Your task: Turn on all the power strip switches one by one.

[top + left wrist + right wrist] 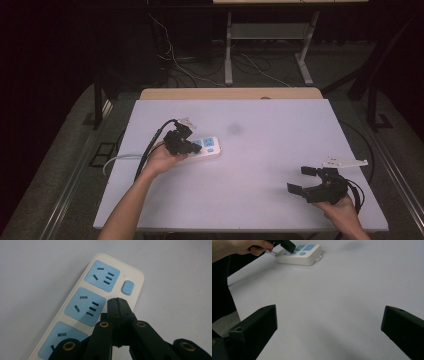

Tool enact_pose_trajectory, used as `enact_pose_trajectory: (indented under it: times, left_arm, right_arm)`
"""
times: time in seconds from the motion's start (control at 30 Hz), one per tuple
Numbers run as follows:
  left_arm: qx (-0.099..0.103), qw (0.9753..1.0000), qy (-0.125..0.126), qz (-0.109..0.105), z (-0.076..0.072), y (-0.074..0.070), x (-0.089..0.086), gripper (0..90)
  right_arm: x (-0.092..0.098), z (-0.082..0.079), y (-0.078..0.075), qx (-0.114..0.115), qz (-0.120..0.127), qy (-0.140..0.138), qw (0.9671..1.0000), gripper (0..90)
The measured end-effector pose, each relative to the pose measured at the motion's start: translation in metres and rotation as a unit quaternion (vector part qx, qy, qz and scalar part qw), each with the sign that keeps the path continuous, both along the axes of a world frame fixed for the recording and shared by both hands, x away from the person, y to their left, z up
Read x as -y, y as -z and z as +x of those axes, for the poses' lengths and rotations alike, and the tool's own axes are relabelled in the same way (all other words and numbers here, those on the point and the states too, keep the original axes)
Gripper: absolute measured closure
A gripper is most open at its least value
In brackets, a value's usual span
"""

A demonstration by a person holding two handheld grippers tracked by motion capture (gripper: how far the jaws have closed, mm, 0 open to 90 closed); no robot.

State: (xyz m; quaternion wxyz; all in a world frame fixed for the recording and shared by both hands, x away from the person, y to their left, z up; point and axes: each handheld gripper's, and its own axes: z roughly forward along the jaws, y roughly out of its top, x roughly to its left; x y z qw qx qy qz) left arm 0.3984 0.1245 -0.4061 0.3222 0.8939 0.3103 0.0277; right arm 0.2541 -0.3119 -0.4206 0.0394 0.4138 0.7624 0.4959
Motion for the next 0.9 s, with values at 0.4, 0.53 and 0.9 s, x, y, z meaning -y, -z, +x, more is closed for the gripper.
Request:
enact_pose_trajectory:
  times: [0.4, 0.53, 0.9]
  left_arm:
    - [-0.003, 0.9999, -0.003, -0.015, 0.0000, 0.0040, -0.0036, 90.0]
    - [-0.009, 0.9997, -0.006, -0.021, 0.0007, 0.0053, -0.0045, 90.0]
    - [-0.010, 0.9998, -0.005, -0.014, 0.0011, 0.0062, -0.0036, 90.0]
  right_arm:
    - [0.0014, -0.0007, -0.0009, 0.003, 0.003, 0.001, 1.0000, 0.4]
    - [0.0021, -0.0008, -0.0010, 0.003, 0.004, 0.002, 1.0000, 0.4]
    - [0.0038, -0.0008, -0.0018, 0.003, 0.014, 0.004, 0.9999, 0.4]
